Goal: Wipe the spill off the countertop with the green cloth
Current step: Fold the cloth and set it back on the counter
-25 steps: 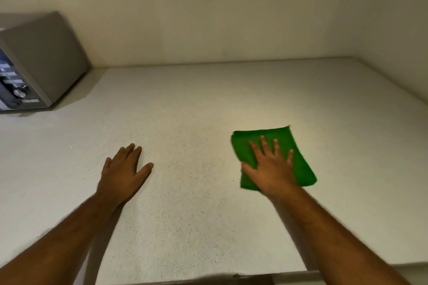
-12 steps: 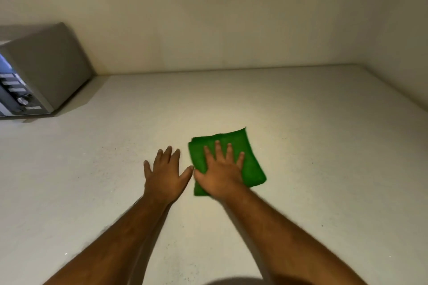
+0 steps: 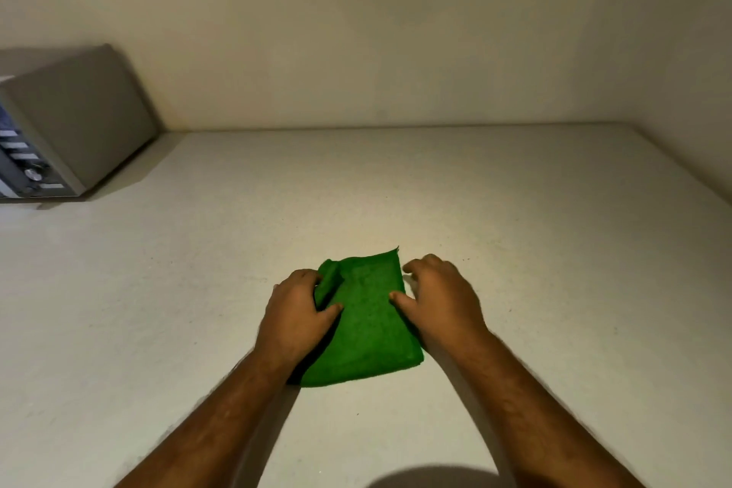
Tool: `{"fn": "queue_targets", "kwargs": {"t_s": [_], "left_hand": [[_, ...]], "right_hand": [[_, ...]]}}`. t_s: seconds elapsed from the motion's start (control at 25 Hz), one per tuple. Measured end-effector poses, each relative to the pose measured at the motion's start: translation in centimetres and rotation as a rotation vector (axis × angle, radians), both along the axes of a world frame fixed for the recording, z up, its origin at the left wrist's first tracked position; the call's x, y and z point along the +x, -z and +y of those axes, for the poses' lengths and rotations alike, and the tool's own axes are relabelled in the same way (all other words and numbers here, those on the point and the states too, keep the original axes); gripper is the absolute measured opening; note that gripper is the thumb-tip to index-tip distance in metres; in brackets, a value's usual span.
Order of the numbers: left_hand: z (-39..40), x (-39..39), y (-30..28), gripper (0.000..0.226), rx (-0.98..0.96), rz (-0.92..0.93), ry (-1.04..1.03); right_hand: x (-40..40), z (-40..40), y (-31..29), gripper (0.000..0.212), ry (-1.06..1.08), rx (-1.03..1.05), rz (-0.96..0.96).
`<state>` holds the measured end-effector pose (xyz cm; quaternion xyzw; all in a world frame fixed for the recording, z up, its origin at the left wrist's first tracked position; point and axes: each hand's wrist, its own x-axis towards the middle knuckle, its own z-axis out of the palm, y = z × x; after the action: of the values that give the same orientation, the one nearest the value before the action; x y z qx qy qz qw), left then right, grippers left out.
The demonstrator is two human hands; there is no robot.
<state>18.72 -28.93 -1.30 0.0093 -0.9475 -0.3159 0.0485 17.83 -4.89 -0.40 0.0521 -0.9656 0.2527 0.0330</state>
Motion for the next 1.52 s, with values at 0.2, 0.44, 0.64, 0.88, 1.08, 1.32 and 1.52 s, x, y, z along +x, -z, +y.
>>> {"fn": "queue_targets", "kwargs": {"t_s": [0.2, 0.44, 0.64, 0.88, 1.08, 1.32, 1.52], "left_hand": [[4.9, -1.3, 0.1, 0.032, 0.106, 0.051, 0.05], [12.7, -4.6, -0.6, 0.038, 0.285, 0.088, 0.126], [19.2, -9.3, -1.6, 0.027, 0.653, 0.135, -0.017], [26.7, -16.7, -2.1, 0.028, 0.883, 0.009, 0.026], [30.4, -24.0, -2.9, 0.027, 0.777, 0.154, 0.099], [31.9, -29.8, -2.4, 0.083, 0.345, -0.058, 0.082], [31.6, -27.0, 2.4, 0.061, -0.212, 0.065, 0.444]], "right_hand": [[0.2, 1.5, 2.4, 0.037, -0.056, 0.061, 0.041], [-2.7, 9.9, 2.1, 0.016, 0.09, -0.016, 0.093], [-5.8, 18.2, 1.3, 0.018, 0.24, -0.656, 0.022], [-11.6, 24.8, 1.5, 0.062, 0.247, -0.948, 0.061], [-17.3, 27.2, -0.2, 0.051, 0.264, -0.801, 0.298], [-22.9, 30.1, -1.2, 0.068, 0.375, -0.09, 0.127], [-21.8, 30.3, 1.9, 0.044, 0.308, 0.145, 0.052]]}}
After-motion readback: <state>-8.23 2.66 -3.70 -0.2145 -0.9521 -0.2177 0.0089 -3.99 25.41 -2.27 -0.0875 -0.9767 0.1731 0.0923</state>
